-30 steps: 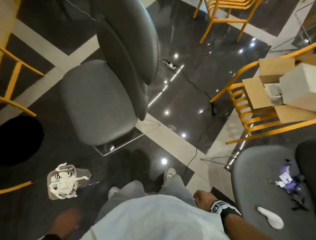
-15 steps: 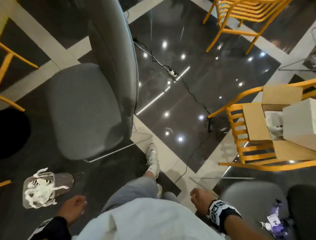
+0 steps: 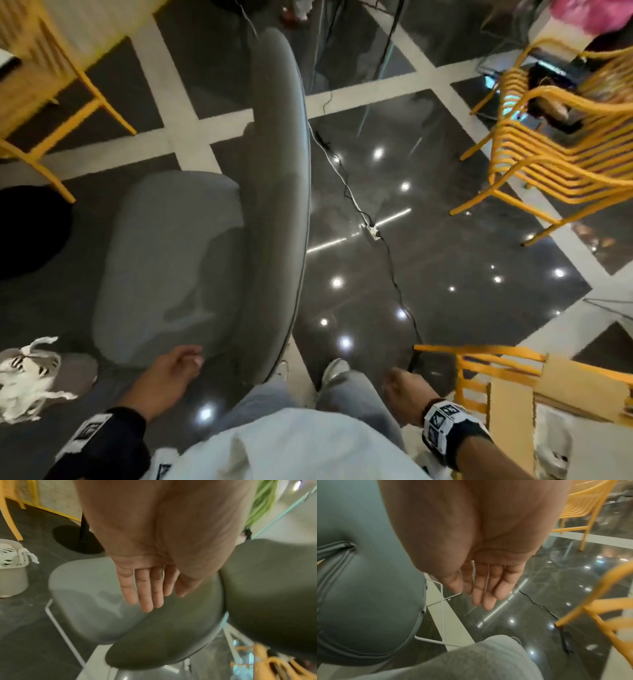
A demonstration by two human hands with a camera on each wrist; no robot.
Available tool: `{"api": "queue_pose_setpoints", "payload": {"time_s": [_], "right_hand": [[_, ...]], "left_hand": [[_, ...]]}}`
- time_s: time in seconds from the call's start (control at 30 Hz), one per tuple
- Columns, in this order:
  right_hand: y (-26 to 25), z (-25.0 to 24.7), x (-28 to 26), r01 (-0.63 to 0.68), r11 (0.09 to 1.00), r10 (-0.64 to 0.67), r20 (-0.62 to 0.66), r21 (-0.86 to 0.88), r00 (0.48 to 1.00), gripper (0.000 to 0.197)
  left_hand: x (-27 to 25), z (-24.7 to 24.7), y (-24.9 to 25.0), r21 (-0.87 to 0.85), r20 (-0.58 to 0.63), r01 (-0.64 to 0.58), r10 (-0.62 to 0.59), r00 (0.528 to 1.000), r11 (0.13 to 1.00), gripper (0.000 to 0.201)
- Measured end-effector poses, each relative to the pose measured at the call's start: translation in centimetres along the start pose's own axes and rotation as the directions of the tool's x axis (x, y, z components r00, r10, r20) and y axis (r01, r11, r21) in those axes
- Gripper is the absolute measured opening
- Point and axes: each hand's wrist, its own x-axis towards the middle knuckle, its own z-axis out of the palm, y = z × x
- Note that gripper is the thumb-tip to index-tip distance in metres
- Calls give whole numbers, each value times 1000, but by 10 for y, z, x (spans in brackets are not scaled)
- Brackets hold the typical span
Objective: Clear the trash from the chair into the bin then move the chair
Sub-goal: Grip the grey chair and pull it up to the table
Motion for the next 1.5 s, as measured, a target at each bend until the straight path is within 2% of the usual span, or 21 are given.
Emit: {"api": "queue_pose_setpoints", "payload": {"time_s": [0.1,0.23,0.3,0.33,0.37,0.43,0.5,0.57,0.63,0.7,0.77,0.9,1.0,1.07,1.1,1.13,1.23,1.27,1.33,1.4,1.5], "right_hand": [[-12,-51,45,96,991,-96,4,-89,995,14],[-36,-113,101,297,913,-277,108,-281,955,30],[-50,-147,123,439,831,-404,172,-343,898,24],[-56,-166,131,495,787,-454,198,-369,869,22],[-64,-184,139,551,741,-515,203,-384,833,24],[-80,-220,142,668,634,-659,178,-390,730,36],[-97,-254,135,793,489,-805,162,-364,571,33],[-114,-284,121,874,349,-896,151,-338,417,23],[-126,-307,115,918,230,-951,125,-323,283,22],[-133,-326,112,938,165,-973,106,-305,206,22],[-138,-342,111,951,106,-982,117,-291,146,21],[-150,-375,109,961,-58,-987,163,-271,-14,21],[-173,-409,99,938,-180,-982,112,-297,-153,20],[-199,-432,90,911,-256,-966,63,-323,-249,24],[-214,-441,86,896,-279,-959,48,-346,-280,26],[-232,-446,83,879,-298,-952,52,-372,-300,28],[-275,-457,86,804,-313,-949,122,-506,-292,34],[-289,-456,91,774,-321,-947,167,-546,-275,34],[-311,-449,107,712,-324,-945,254,-623,-207,40],[-319,-439,121,621,-297,-954,261,-726,-151,53],[-320,-431,127,550,-247,-969,197,-798,-148,57]], "left_hand": [[-22,-6,35,-111,-145,-28,11,989,993,19],[-75,-5,65,-178,-319,-17,-41,947,984,20],[-113,1,101,-217,-474,-19,-89,876,976,17],[-132,9,125,-245,-560,-13,-131,818,969,19],[-147,18,152,-292,-648,-21,-182,739,956,20],[-163,40,209,-379,-753,-36,-286,593,925,20],[-157,65,258,-372,-806,-14,-315,502,928,18],[-137,87,293,-270,-843,96,-283,458,958,25],[-108,97,318,-131,-862,264,-241,446,956,37],[-81,96,333,-79,-879,412,-258,400,908,40],[-60,89,341,-106,-895,510,-305,325,854,42],[-45,81,346,-193,-916,569,-354,187,800,38],[-41,81,346,-196,-936,578,-326,129,792,32],[-39,79,347,-190,-945,581,-309,112,792,30],[-38,79,346,-190,-944,587,-311,110,787,30],[-39,77,342,-191,-942,598,-317,112,779,30],[-38,78,341,-185,-927,605,-341,153,775,31],[-37,77,338,-189,-923,605,-351,160,773,32],[-36,75,332,-190,-921,598,-352,166,779,32],[-35,74,327,-188,-924,592,-346,164,784,31],[-34,70,323,-192,-924,590,-346,160,784,31]]}}
